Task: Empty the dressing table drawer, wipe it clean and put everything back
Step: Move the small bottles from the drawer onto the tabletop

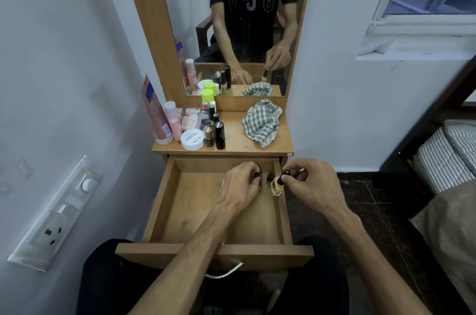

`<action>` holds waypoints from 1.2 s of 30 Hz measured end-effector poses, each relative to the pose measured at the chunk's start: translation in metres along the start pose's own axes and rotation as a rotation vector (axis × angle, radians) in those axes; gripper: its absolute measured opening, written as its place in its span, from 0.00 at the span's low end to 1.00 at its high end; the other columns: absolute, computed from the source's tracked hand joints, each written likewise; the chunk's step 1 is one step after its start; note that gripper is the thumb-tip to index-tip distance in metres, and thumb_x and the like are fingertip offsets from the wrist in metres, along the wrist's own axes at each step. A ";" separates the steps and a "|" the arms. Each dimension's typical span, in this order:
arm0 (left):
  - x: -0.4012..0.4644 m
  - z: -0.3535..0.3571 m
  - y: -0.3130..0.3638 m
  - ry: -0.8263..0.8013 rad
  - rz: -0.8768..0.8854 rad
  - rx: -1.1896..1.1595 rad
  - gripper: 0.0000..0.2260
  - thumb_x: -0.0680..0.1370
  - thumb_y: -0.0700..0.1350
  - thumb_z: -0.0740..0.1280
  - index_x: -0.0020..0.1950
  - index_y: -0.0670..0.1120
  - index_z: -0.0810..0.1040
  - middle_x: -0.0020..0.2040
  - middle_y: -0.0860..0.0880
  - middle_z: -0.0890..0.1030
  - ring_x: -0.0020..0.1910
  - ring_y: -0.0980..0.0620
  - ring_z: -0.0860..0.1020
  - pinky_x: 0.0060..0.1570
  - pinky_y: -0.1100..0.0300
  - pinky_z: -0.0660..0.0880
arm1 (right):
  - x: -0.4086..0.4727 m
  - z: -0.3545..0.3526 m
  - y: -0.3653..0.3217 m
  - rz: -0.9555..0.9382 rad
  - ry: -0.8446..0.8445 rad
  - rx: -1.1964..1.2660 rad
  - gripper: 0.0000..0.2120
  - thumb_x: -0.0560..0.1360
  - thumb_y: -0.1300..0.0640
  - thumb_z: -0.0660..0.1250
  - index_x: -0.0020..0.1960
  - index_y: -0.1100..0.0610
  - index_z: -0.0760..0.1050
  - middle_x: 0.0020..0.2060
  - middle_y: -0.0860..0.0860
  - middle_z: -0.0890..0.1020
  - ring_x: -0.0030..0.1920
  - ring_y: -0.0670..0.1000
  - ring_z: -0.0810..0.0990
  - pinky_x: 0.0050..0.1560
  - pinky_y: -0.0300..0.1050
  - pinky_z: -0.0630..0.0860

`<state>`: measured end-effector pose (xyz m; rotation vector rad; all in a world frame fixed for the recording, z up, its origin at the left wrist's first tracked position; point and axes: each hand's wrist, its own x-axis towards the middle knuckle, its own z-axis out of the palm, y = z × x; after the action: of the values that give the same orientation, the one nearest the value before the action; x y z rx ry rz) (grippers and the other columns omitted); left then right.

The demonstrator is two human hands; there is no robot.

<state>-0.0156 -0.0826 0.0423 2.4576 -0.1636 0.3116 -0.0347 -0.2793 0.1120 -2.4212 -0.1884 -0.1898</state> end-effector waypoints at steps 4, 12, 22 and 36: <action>-0.008 -0.016 -0.002 0.088 0.057 0.005 0.08 0.71 0.42 0.72 0.50 0.47 0.83 0.44 0.53 0.84 0.40 0.55 0.78 0.41 0.58 0.76 | 0.001 -0.010 -0.007 -0.015 0.041 0.029 0.05 0.71 0.55 0.78 0.45 0.47 0.86 0.37 0.41 0.84 0.35 0.43 0.82 0.43 0.48 0.83; 0.013 -0.089 0.016 0.153 0.272 0.034 0.08 0.74 0.42 0.74 0.53 0.44 0.86 0.48 0.51 0.85 0.40 0.57 0.79 0.46 0.61 0.79 | 0.023 -0.018 -0.033 -0.072 0.095 0.063 0.04 0.71 0.54 0.78 0.43 0.46 0.85 0.35 0.41 0.84 0.35 0.44 0.82 0.41 0.43 0.81; 0.105 -0.151 0.039 0.158 0.218 0.092 0.06 0.75 0.43 0.74 0.52 0.48 0.87 0.47 0.53 0.86 0.43 0.57 0.79 0.48 0.58 0.77 | 0.089 -0.007 -0.079 -0.170 0.147 0.075 0.04 0.70 0.53 0.77 0.45 0.48 0.87 0.36 0.41 0.84 0.38 0.42 0.81 0.45 0.46 0.82; 0.167 -0.147 -0.011 -0.008 0.097 0.395 0.07 0.74 0.42 0.71 0.50 0.49 0.86 0.48 0.50 0.84 0.49 0.49 0.80 0.42 0.56 0.69 | 0.157 0.049 -0.106 -0.171 0.020 -0.002 0.09 0.68 0.56 0.73 0.47 0.49 0.87 0.35 0.42 0.84 0.41 0.44 0.83 0.48 0.49 0.84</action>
<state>0.1209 0.0108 0.1921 2.8467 -0.2445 0.4091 0.1032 -0.1543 0.1721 -2.4037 -0.3868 -0.2916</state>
